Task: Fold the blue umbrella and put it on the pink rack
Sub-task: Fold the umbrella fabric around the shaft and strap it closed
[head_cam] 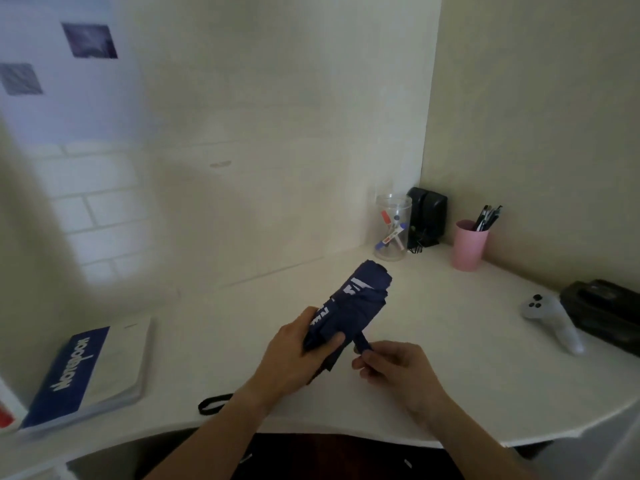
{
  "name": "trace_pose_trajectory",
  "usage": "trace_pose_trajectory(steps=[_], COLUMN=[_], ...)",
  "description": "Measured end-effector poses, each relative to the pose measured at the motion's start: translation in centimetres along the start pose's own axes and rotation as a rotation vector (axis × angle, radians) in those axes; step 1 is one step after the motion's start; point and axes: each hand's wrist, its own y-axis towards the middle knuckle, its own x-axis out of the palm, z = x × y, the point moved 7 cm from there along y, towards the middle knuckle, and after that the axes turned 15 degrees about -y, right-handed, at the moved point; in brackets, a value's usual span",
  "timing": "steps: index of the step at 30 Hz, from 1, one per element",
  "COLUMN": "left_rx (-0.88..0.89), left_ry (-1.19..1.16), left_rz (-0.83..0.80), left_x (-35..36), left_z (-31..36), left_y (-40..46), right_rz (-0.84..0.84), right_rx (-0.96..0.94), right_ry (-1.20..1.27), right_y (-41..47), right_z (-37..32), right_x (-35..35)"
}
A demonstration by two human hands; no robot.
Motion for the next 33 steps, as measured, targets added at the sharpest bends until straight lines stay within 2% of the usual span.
trace_pose_trajectory(steps=[3, 7, 13, 16, 22, 26, 30, 33], left_rx=[-0.072, -0.103, 0.092, 0.14, 0.035, 0.027, 0.129, 0.127], left_ry=[-0.073, 0.042, 0.253, 0.319, -0.024, -0.235, -0.302, -0.329], left_rz=[0.123, 0.129, 0.221, 0.179, -0.068, -0.009, 0.01, -0.021], left_x=[-1.1, -1.8, 0.0, 1.3, 2.3, 1.9, 2.9, 3.3], left_z=[-0.7, -1.4, 1.2, 2.6, 4.6, 4.5, 6.4, 7.7], left_y=[0.1, -0.6, -2.0, -2.7, -4.3, -4.7, -5.3, -5.2], right_rz=[0.04, 0.091, -0.008, -0.053, -0.029, -0.047, -0.06, -0.079], right_rx=[-0.003, -0.048, -0.196, -0.226, -0.252, -0.283, -0.288, -0.31], right_ry=[-0.052, 0.014, 0.127, 0.199, 0.159, 0.178, 0.205, 0.248], right_y=[-0.7, -2.2, -3.6, -3.6, -4.3, -5.3, -5.9, -6.1], right_z=[-0.4, -2.7, -6.5, -6.8, -7.4, -9.0, -10.1, -11.1], right_x=[-0.5, -1.9, 0.4, 0.9, -0.7, -1.1, -0.7, -0.8])
